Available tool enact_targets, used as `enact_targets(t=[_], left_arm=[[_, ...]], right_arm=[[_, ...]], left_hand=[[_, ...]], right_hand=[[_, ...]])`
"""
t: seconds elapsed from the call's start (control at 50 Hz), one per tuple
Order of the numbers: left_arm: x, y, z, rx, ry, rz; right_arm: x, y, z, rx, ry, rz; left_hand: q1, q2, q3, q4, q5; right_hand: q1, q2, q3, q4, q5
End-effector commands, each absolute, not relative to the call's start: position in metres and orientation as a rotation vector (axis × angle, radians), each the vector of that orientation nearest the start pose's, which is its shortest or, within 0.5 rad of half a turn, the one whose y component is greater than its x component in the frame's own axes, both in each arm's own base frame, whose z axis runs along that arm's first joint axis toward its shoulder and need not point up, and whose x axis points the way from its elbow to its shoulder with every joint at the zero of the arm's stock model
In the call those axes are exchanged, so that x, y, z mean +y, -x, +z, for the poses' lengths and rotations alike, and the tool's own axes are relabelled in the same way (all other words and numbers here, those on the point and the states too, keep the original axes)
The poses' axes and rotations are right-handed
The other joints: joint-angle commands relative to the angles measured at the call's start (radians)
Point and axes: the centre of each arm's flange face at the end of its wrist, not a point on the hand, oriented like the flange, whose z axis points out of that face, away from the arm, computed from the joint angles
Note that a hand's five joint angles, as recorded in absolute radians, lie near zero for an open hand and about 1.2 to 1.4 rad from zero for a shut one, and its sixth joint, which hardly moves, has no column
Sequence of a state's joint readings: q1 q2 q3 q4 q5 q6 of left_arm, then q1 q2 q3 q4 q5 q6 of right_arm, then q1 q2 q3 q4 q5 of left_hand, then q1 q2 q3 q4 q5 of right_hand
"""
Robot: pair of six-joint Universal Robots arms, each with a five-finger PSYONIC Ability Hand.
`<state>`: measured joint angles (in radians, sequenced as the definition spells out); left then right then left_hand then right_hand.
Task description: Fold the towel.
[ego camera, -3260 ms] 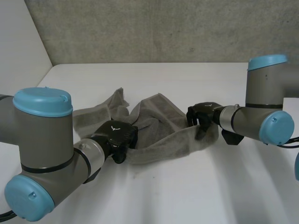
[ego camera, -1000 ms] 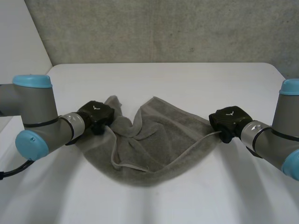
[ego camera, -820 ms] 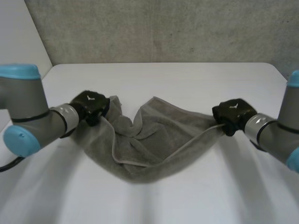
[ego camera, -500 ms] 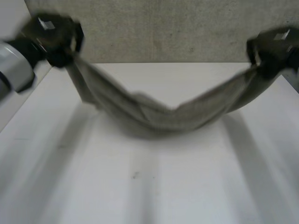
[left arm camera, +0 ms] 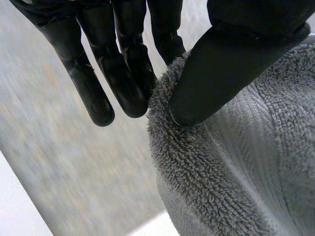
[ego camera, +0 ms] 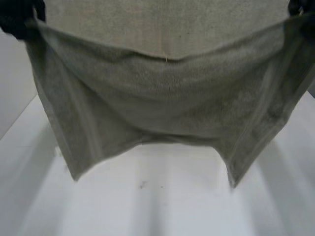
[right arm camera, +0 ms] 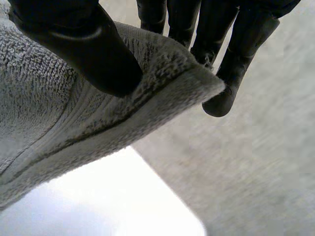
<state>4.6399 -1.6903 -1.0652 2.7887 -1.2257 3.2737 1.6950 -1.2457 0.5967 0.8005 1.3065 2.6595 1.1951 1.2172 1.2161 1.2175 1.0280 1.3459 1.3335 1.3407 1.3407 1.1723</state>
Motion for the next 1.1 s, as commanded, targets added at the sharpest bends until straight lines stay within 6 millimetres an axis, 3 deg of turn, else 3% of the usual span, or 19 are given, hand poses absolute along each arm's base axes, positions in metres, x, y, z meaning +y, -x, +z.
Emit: enact_targets(t=[0.02, 0.06, 0.14, 0.18, 0.22, 0.24, 0.28, 0.34, 0.38, 0.46, 0.56, 0.66, 0.72, 0.76, 0.78, 0.82, 0.88, 0.98, 1.1], left_arm=[[-0.348, 0.193, 0.328, 2.463, -0.660, -2.201], [-0.377, 0.199, 0.311, 2.475, -0.661, -2.196], [-0.403, 0.215, 0.313, 2.386, -0.704, -2.297], [-0.415, 0.222, 0.326, 2.279, -0.720, -2.388], [-0.431, 0.225, 0.372, 1.972, -0.690, -2.617], [-0.431, 0.225, 0.372, 1.970, -0.690, -2.619], [-0.426, 0.226, 0.424, 1.657, -0.606, -2.833], [-0.422, 0.226, 0.438, 1.597, -0.534, -2.908], [-0.412, 0.222, 0.464, 1.520, -0.351, -3.057], [-0.410, 0.218, 0.467, 1.557, -0.240, -3.117], [-0.422, 0.214, 0.435, 1.795, -0.199, -3.041], [-0.430, 0.215, 0.360, 2.211, -0.261, -2.772], [-0.429, 0.216, 0.339, 2.307, -0.267, -2.697], [-0.426, 0.217, 0.300, 2.467, -0.268, -2.550], [-0.426, 0.217, 0.300, 2.468, -0.268, -2.549], [-0.420, 0.216, 0.265, 2.561, -0.298, -2.410], [-0.415, 0.216, 0.246, 2.602, -0.329, -2.334], [-0.395, 0.213, 0.187, 2.654, -0.490, -2.095], [-0.377, 0.210, 0.171, 2.678, -0.570, -1.985]], right_arm=[[-0.341, -0.201, 0.357, 2.326, 1.002, -1.880], [-0.364, -0.215, 0.338, 2.283, 1.037, -1.912], [-0.393, -0.232, 0.337, 2.157, 1.005, -2.130], [-0.419, -0.241, 0.361, 1.946, 0.888, -2.476], [-0.426, -0.246, 0.379, 1.786, 0.812, -2.651], [-0.426, -0.246, 0.379, 1.784, 0.812, -2.653], [-0.425, -0.255, 0.418, 1.463, 0.679, -2.893], [-0.419, -0.256, 0.437, 1.339, 0.603, -2.941], [-0.414, -0.255, 0.441, 1.342, 0.594, -2.914], [-0.411, -0.255, 0.433, 1.412, 0.616, -2.851], [-0.411, -0.258, 0.397, 1.610, 0.735, -2.679], [-0.406, -0.260, 0.340, 1.900, 0.862, -2.382], [-0.405, -0.260, 0.310, 2.005, 0.903, -2.268], [-0.404, -0.260, 0.296, 2.049, 0.928, -2.216], [-0.404, -0.260, 0.296, 2.049, 0.928, -2.215], [-0.398, -0.260, 0.268, 2.137, 0.988, -2.111], [-0.392, -0.259, 0.235, 2.214, 1.058, -1.983], [-0.380, -0.258, 0.193, 2.301, 1.148, -1.809], [-0.364, -0.251, 0.174, 2.367, 1.213, -1.691]], left_hand=[[0.201, 0.179, 0.180, 0.179, 0.194], [0.201, 0.179, 0.180, 0.179, 0.194], [0.201, 0.179, 0.180, 0.179, 0.194], [0.201, 0.179, 0.180, 0.179, 0.194], [0.201, 0.179, 0.180, 0.179, 0.194], [0.201, 0.179, 0.180, 0.179, 0.194], [0.201, 0.179, 0.180, 0.179, 0.194], [0.201, 0.179, 0.180, 0.179, 0.194], [0.201, 0.179, 0.180, 0.179, 0.194], [0.201, 0.179, 0.180, 0.179, 0.194], [0.201, 0.179, 0.180, 0.179, 0.194], [0.201, 0.179, 0.180, 0.179, 0.194], [0.201, 0.179, 0.180, 0.179, 0.194], [0.201, 0.179, 0.180, 0.179, 0.194], [0.201, 0.179, 0.180, 0.179, 0.194], [0.201, 0.179, 0.180, 0.179, 0.194], [0.201, 0.179, 0.180, 0.179, 0.194], [0.201, 0.179, 0.180, 0.179, 0.194], [0.201, 0.179, 0.180, 0.179, 0.194]], right_hand=[[0.050, 0.063, 0.056, 0.056, 0.049], [0.050, 0.063, 0.056, 0.056, 0.049], [0.050, 0.063, 0.056, 0.056, 0.049], [0.050, 0.063, 0.056, 0.056, 0.049], [0.050, 0.063, 0.056, 0.056, 0.049], [0.050, 0.063, 0.056, 0.056, 0.049], [0.050, 0.063, 0.056, 0.056, 0.049], [0.050, 0.063, 0.056, 0.056, 0.049], [0.050, 0.063, 0.056, 0.056, 0.049], [0.050, 0.063, 0.056, 0.056, 0.049], [0.050, 0.063, 0.056, 0.056, 0.049], [0.050, 0.063, 0.056, 0.056, 0.049], [0.050, 0.063, 0.056, 0.056, 0.049], [0.050, 0.063, 0.056, 0.056, 0.049], [0.050, 0.063, 0.056, 0.056, 0.049], [0.050, 0.063, 0.056, 0.056, 0.049], [0.050, 0.063, 0.056, 0.056, 0.049], [0.050, 0.063, 0.056, 0.056, 0.049], [0.050, 0.063, 0.056, 0.056, 0.049]])
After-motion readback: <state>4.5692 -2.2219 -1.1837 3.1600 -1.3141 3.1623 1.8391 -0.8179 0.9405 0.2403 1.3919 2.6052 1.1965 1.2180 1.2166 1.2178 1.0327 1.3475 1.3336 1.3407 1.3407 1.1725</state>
